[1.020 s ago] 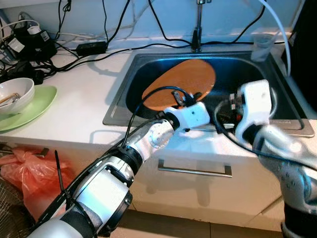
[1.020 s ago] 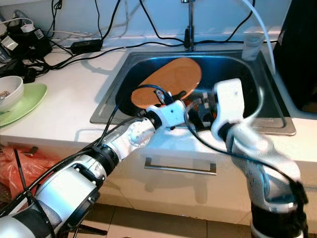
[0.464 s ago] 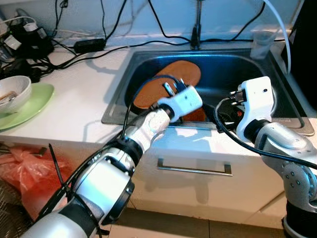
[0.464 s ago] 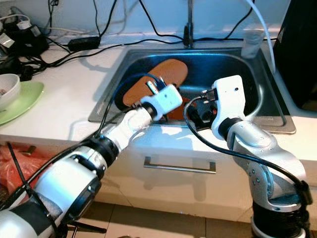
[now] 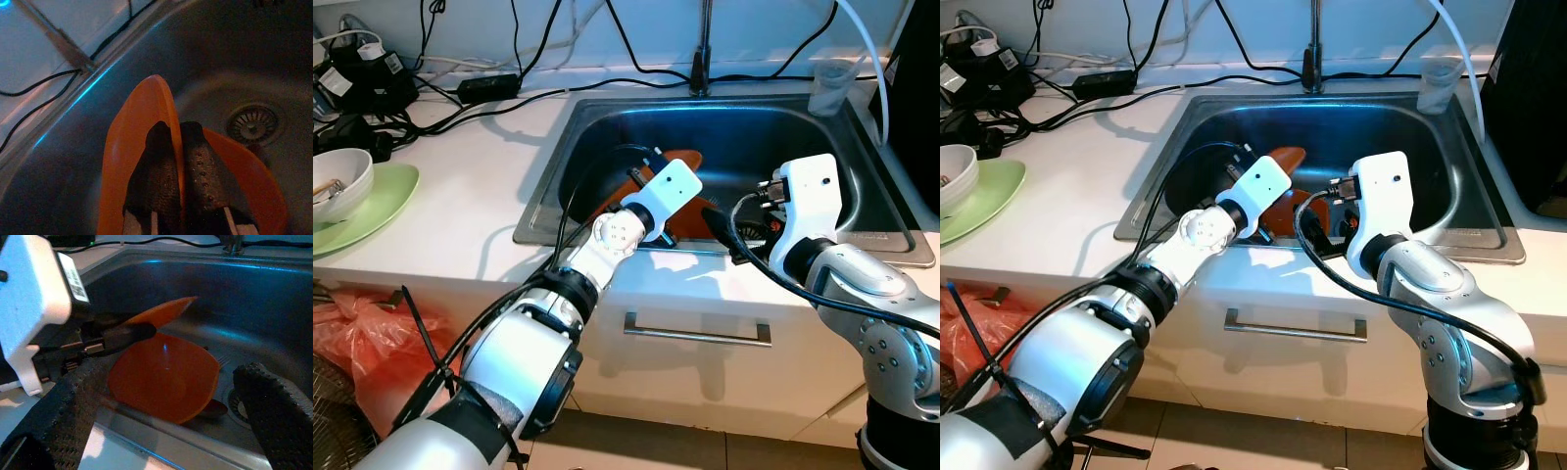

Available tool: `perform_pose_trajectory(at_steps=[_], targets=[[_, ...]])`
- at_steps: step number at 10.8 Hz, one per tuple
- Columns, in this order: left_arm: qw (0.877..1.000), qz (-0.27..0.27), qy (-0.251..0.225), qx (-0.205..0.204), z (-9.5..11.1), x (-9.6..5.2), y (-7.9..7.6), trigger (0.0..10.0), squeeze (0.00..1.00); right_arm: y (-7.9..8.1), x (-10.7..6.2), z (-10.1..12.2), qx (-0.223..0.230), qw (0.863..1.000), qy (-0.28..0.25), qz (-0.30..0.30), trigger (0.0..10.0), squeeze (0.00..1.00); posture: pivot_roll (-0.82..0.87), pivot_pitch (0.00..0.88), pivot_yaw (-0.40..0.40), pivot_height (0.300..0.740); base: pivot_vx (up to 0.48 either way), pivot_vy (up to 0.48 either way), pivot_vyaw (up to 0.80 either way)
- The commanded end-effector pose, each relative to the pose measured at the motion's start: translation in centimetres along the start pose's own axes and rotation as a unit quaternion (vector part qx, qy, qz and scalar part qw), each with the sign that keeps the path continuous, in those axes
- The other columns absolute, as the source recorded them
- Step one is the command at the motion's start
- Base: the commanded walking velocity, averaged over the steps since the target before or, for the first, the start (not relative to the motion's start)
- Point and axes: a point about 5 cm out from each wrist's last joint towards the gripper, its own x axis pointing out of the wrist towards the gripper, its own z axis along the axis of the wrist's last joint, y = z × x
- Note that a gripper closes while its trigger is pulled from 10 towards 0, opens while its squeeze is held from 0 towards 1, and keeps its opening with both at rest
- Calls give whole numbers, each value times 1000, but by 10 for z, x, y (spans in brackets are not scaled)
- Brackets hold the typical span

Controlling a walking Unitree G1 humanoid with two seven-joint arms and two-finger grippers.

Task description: Kitchen organization

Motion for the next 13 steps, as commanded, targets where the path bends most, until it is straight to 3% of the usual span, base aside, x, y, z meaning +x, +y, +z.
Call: perform_pose_trajectory(at_steps=[1, 3, 4, 5, 6, 7, 8, 9, 11, 13], targets=[[999, -22, 20, 20, -4, 0, -2, 784, 0, 4, -1, 3, 0, 1000, -3, 7, 10000, 0, -233, 85, 125, 740, 0, 0, 0], [998, -49, 32, 30, -8, 0, -10, 1765, 0, 4, -2, 4, 1, 1000, -2, 5, 10000, 0, -239, 91, 128, 740, 0, 0, 0], [997, -62, 38, 33, -10, 0, -15, 2863, 0, 4, -3, 4, 1, 1000, -2, 4, 10000, 0, -244, 94, 129, 740, 0, 0, 0], [996, -66, 39, 33, -11, -1, -16, 2863, 0, 4, -3, 4, 1, 1000, -2, 3, 10000, 0, -244, 94, 129, 740, 0, 0, 0], [998, -31, 56, 8, -14, -1, -8, 3882, 0, 4, -4, 5, 1, 1000, -4, 2, 10000, 0, -249, 97, 134, 740, 0, 0, 0], [998, -12, 60, -17, -14, -2, -3, 3961, 0, 5, -4, 5, 2, 1000, -5, 2, 10000, 0, -249, 98, 135, 740, 0, 0, 0], [995, 33, 69, -61, -14, -3, 13, 4667, 0, 6, -4, 6, 3, 1000, -6, 3, 10000, 0, -247, 100, 137, 740, 0, 0, 0], [993, 44, 79, -72, -16, -5, 20, 10000, 0, 6, -4, 6, 4, 1000, -6, 3, 10000, 0, -246, 101, 143, 740, 0, 0, 0], [993, 29, 96, -67, -21, -5, 15, 10000, 0, 8, -4, 6, 4, 1000, -7, 4, 10000, 0, -250, 102, 152, 740, 0, 0, 0], [992, -2, 114, -48, -25, -4, 1, 10000, 0, 8, -5, 5, 5, 1000, -8, 1, 10000, 0, -261, 104, 158, 740, 0, 0, 0]])
